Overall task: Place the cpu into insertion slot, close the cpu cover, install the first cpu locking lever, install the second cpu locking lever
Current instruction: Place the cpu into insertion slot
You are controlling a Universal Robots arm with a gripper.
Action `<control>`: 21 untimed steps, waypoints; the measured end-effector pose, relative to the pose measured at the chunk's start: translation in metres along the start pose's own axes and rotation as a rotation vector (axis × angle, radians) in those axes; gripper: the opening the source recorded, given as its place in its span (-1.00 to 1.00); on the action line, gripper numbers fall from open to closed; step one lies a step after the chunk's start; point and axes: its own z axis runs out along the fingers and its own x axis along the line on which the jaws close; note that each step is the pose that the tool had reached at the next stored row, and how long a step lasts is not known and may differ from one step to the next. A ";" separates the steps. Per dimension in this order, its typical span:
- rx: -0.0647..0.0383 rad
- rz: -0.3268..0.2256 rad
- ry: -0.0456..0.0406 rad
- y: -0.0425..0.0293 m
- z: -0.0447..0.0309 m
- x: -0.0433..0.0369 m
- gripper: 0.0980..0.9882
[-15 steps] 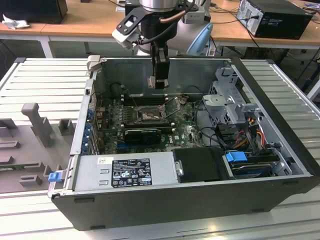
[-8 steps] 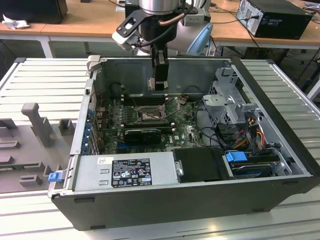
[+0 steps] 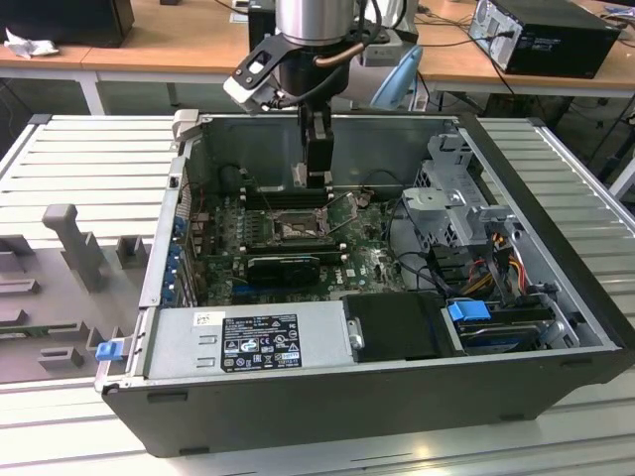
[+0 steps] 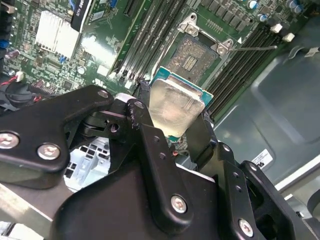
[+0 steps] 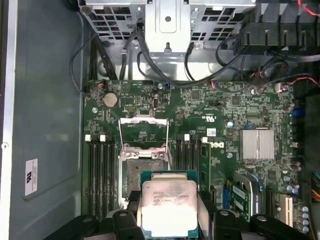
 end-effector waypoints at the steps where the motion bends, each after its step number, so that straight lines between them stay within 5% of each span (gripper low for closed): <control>1: 0.000 -0.002 0.0001 -0.0002 0.0030 0.0004 -0.03; 5: 0.000 -0.003 0.0002 -0.0006 0.0107 0.0009 -0.03; 12: 0.000 -0.015 0.0008 -0.0033 0.0364 0.0013 -0.03; 21: 0.000 -0.015 0.0009 -0.0061 0.0505 0.0040 -0.03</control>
